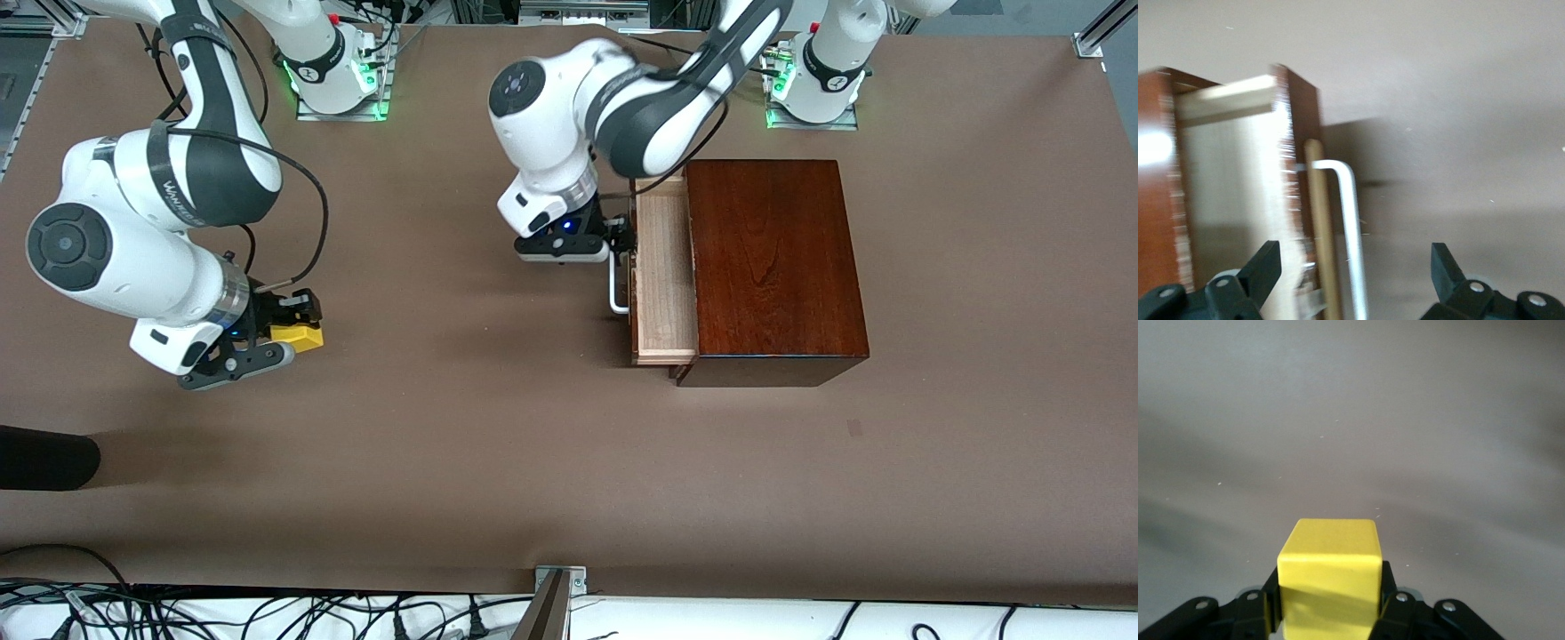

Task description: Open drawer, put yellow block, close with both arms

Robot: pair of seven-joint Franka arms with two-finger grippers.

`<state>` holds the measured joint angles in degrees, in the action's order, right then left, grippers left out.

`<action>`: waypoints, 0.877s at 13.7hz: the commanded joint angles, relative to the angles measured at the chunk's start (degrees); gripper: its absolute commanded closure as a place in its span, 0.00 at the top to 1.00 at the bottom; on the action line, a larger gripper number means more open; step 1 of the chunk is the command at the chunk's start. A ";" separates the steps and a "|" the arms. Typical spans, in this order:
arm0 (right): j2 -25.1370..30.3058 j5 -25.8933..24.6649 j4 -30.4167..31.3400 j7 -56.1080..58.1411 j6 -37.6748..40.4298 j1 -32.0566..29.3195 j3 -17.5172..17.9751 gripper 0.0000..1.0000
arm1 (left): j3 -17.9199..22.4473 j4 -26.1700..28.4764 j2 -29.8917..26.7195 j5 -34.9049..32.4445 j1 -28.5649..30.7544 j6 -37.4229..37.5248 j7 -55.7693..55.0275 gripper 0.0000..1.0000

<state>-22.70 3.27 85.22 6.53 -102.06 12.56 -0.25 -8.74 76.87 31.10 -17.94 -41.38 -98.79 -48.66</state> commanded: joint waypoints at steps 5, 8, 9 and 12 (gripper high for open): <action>-0.24 0.95 -0.67 8.15 1.08 0.35 12.26 0.00 | -1.19 1.09 -14.83 10.82 18.58 9.30 13.83 1.00; -0.50 -0.45 -0.67 8.15 -4.34 6.21 17.74 0.00 | -1.01 1.09 -17.21 13.72 26.93 12.38 25.95 1.00; -1.20 -2.11 -0.84 7.97 -6.98 10.60 17.66 0.00 | -1.01 1.18 -17.57 13.81 29.40 13.00 29.90 1.00; -6.72 -8.00 -6.88 8.32 -10.62 22.12 17.74 0.00 | 2.66 2.75 -20.54 14.85 31.87 12.74 37.49 1.00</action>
<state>-24.43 -1.03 84.57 13.75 -112.24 28.89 17.86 -8.08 76.69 14.15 -5.29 -10.71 -86.18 -15.11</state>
